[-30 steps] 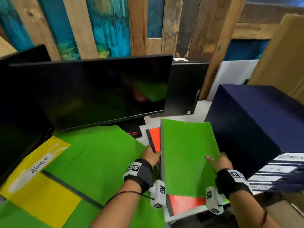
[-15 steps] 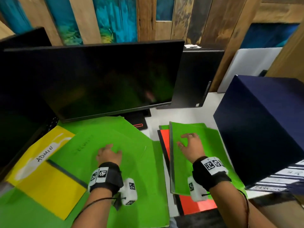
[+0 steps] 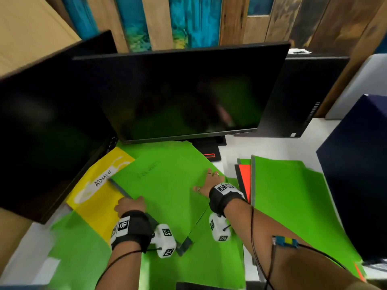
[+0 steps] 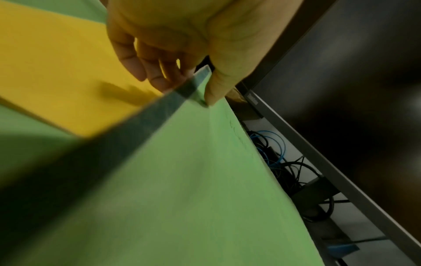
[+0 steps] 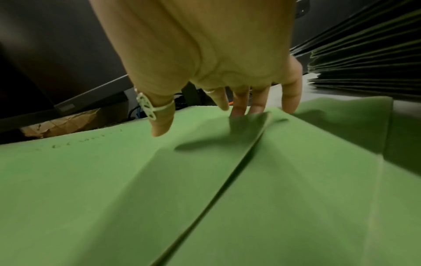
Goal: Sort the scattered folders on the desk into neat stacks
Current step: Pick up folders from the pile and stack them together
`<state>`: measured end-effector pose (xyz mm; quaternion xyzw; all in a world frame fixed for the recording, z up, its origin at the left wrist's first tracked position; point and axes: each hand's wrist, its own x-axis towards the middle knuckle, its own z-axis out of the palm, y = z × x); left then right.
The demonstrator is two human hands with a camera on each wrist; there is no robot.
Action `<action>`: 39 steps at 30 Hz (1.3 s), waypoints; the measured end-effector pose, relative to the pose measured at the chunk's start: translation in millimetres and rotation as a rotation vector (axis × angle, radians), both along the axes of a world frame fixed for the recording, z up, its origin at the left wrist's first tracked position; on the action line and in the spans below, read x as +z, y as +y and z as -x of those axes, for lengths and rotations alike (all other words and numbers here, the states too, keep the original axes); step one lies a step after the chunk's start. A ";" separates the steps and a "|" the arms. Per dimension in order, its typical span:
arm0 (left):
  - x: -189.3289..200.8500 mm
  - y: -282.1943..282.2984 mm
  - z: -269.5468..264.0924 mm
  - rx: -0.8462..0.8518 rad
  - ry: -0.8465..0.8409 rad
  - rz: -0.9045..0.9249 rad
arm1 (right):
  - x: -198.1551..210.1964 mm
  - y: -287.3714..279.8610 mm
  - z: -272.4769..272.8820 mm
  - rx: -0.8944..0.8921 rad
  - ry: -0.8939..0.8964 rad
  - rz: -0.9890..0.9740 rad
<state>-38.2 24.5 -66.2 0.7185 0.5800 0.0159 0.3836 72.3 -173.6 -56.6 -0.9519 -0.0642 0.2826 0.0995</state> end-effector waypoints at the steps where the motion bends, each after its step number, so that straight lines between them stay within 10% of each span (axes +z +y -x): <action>1: 0.9 2.0 -0.1 -0.006 -0.031 -0.018 | 1.0 -0.2 -1.0 -0.009 0.006 0.001; 16: 31.3 -37.7 -29.9 -0.469 -0.267 0.383 | 65.7 -101.4 9.4 -0.306 -0.086 -0.248; 29: 48.2 -205.6 -75.8 -1.045 -0.267 0.162 | 50.6 -278.4 23.1 -0.790 -0.087 -0.064; 33: 38.7 -225.9 -71.4 -1.128 -0.029 0.123 | 36.6 -301.2 18.4 -0.940 -0.081 -0.193; 39: 26.3 -244.9 -65.8 -1.002 -0.049 0.575 | -4.7 -305.6 13.7 -1.007 -0.031 -0.386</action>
